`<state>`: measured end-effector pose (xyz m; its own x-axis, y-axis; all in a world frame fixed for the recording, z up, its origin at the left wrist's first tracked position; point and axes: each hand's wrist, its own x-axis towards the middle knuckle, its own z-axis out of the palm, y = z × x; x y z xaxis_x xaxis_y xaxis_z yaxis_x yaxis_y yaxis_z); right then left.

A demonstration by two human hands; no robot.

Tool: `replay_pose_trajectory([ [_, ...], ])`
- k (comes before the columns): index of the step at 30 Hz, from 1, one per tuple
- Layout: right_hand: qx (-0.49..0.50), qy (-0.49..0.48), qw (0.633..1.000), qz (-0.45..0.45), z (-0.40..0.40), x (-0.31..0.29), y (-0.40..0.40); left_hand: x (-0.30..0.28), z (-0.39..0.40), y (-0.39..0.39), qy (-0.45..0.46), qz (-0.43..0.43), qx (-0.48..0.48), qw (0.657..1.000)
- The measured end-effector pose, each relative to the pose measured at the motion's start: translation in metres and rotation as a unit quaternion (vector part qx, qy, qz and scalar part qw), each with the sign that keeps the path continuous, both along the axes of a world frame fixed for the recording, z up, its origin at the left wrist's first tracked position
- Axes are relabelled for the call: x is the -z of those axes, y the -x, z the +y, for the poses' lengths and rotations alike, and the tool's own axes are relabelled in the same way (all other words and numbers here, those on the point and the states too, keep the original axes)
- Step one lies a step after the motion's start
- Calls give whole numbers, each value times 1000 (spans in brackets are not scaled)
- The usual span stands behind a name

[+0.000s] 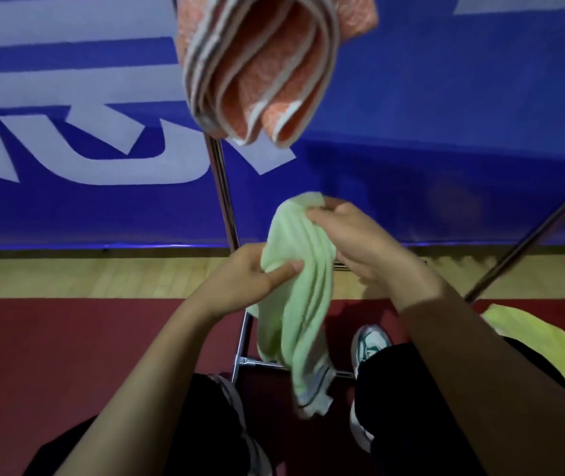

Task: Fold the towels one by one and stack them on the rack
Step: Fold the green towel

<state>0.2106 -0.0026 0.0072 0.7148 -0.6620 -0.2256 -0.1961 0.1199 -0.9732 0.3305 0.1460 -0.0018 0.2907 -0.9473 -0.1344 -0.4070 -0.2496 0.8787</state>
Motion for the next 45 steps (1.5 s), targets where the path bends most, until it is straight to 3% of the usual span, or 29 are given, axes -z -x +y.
replay_pose_trajectory([
  [4, -2, -81, 994, -67, -3, -22, -2, -14, 0, -19, 79, 62, -110, 989],
  [7, -151, -88, 984, 29, 3, -31, 9, -24, 0, -25, 130, 120, -168, 970],
  [10, -328, -61, 934, 131, 5, -30, 17, -23, 1, -26, 149, 114, -210, 960],
  [13, -386, -30, 907, 167, 0, -23, 15, -19, 2, -26, 143, 109, -238, 955],
  [17, -366, -14, 912, 185, 1, -13, 16, -21, 2, -26, 141, 148, -196, 959],
  [19, -325, -79, 935, 116, 0, -10, 17, -18, 0, -26, 94, 107, -161, 977],
  [22, -239, -184, 953, -36, -7, -17, 21, -6, 0, -29, -59, 47, -93, 993],
  [26, -180, -246, 937, -170, -16, -23, 27, 4, 5, -28, -250, -14, -14, 968],
  [30, -147, -251, 917, -273, -18, -23, 34, 5, 6, -23, -335, 31, 52, 940],
  [33, -119, -261, 904, -316, -18, -22, 38, 6, 1, -14, -276, 94, 62, 955],
  [36, -82, -250, 906, -332, -19, -28, 39, 0, -10, -9, -154, 222, 4, 963],
  [41, -52, -257, 925, -275, -34, -25, 35, -10, -14, -15, -34, 371, -99, 923],
  [45, 5, -239, 955, -174, -48, -12, 27, -7, -15, -24, -8, 335, -186, 924],
])
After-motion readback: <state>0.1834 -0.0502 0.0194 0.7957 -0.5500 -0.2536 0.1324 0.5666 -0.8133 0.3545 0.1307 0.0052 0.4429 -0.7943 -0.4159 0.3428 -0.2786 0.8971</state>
